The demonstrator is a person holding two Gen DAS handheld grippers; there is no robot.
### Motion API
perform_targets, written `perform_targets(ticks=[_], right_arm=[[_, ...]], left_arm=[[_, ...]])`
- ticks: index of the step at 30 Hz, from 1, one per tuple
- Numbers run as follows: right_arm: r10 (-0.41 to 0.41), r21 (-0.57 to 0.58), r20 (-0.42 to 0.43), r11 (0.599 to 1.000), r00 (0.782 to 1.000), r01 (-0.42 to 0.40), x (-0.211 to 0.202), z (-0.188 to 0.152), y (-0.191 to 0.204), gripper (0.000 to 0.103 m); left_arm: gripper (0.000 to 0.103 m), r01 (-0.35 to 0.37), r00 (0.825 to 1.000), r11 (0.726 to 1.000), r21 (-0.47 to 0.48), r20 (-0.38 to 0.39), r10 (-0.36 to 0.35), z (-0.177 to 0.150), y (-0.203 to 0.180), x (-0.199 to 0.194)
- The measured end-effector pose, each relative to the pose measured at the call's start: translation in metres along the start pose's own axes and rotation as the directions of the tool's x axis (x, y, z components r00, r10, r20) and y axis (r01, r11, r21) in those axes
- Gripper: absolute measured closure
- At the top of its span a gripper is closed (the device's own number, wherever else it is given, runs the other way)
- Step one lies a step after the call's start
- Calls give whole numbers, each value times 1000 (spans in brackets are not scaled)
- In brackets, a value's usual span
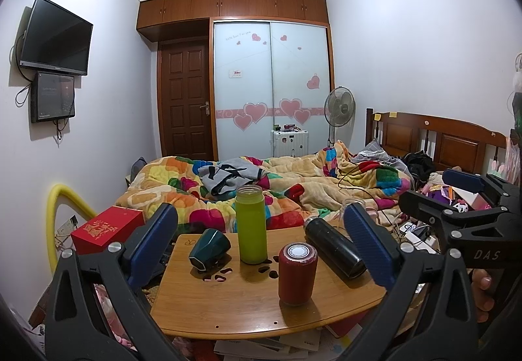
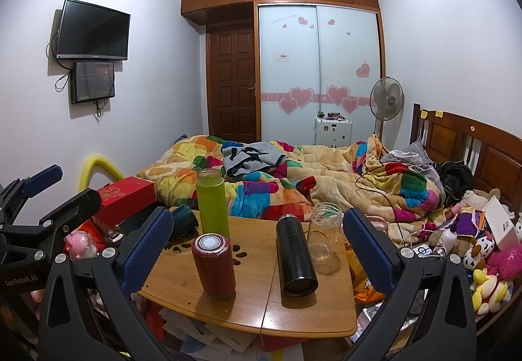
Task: Flip cup upside down
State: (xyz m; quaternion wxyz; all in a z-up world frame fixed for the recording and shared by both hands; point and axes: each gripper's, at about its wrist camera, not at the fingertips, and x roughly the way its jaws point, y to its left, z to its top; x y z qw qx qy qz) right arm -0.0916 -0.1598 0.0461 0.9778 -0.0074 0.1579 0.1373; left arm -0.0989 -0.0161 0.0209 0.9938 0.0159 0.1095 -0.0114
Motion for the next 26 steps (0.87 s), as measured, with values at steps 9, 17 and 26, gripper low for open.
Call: perform_targets(ticks=[9,17,26], right_arm=[[-1,1,0,1000,1000,1,0,1,-2,0],[-1,1,0,1000,1000,1,0,1,-2,0],[-1,7,-5,1000,1000,1,-1,2,-8,0]], left_arm=[[0,9,1000,1000,-2,-19,-9,4,-4,5],[0,5,1000,1000,-5,-29,-5,2,-5,8],[0,14,999,1000,-11,-40,-14,-2,-2,11]])
